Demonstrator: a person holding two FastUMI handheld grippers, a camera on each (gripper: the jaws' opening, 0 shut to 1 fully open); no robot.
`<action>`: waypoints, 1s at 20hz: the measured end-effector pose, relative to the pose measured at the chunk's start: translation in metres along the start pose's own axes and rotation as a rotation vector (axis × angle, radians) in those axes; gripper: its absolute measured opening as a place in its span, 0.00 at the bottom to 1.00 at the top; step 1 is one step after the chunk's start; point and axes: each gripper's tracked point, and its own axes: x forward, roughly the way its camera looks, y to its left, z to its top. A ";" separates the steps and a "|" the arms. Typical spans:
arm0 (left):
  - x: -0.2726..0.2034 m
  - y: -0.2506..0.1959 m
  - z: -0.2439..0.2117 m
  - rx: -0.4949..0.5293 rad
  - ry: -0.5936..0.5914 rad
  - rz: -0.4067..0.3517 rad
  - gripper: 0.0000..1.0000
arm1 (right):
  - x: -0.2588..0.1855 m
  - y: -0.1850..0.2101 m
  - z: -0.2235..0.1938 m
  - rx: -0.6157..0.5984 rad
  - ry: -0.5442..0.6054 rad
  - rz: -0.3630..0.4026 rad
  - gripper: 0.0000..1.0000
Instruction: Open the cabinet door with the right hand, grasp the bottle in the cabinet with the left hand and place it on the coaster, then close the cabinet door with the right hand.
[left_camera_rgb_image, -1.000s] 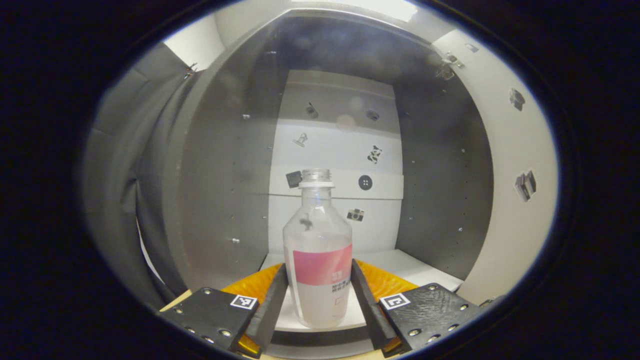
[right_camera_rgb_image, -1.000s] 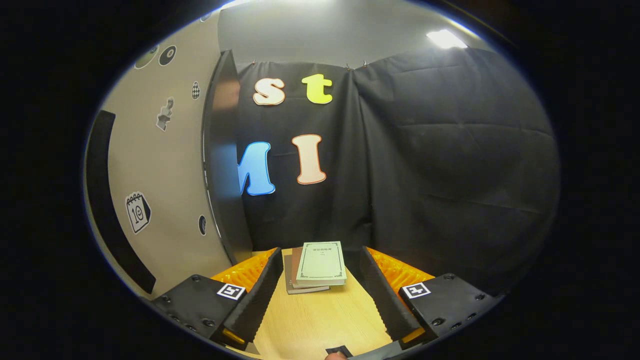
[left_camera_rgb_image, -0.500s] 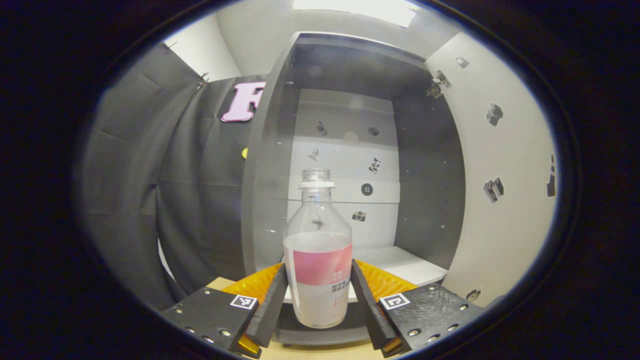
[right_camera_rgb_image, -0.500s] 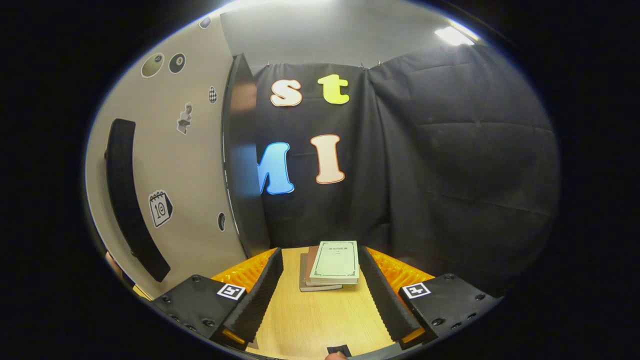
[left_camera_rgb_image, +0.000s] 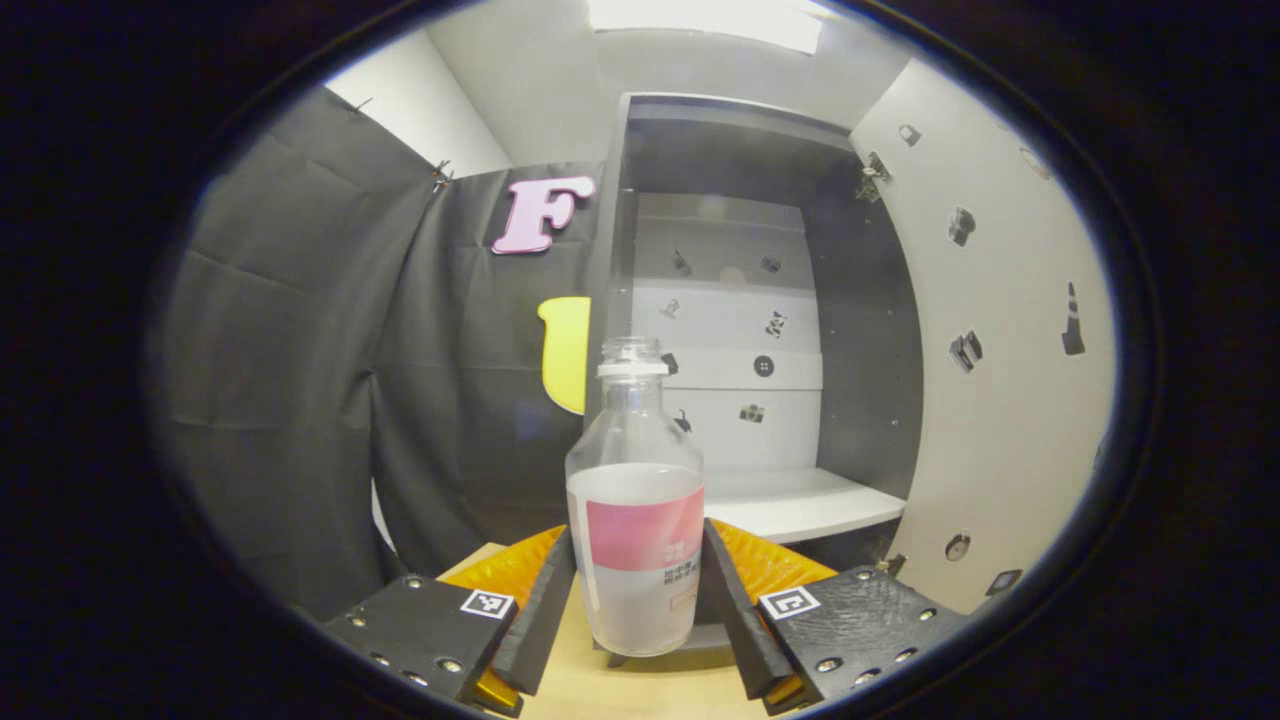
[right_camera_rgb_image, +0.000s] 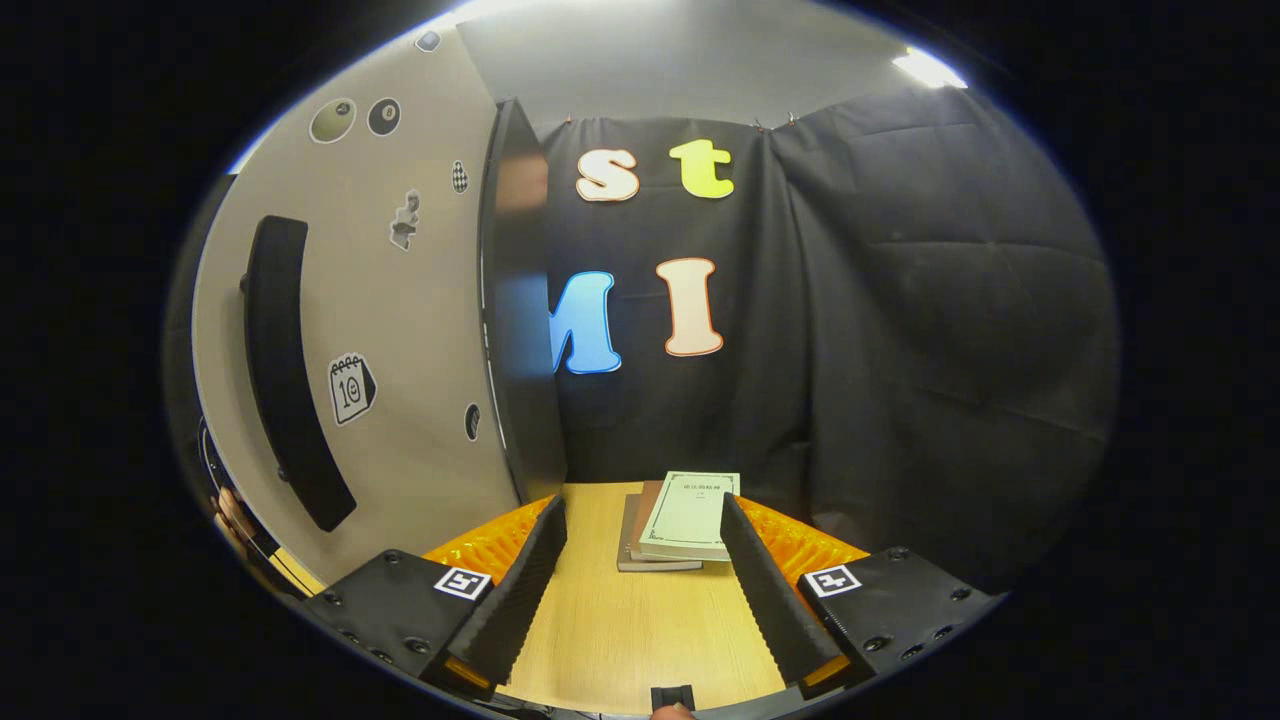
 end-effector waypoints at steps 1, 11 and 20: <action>-0.007 0.005 -0.005 -0.001 -0.002 0.010 0.73 | 0.001 0.002 -0.002 -0.002 0.005 0.008 0.98; -0.069 0.047 -0.078 -0.038 0.044 0.095 0.74 | 0.000 -0.007 -0.027 -0.003 0.049 0.005 0.98; -0.103 0.073 -0.169 -0.100 0.103 0.170 0.72 | -0.006 -0.015 -0.052 -0.021 0.079 -0.021 0.98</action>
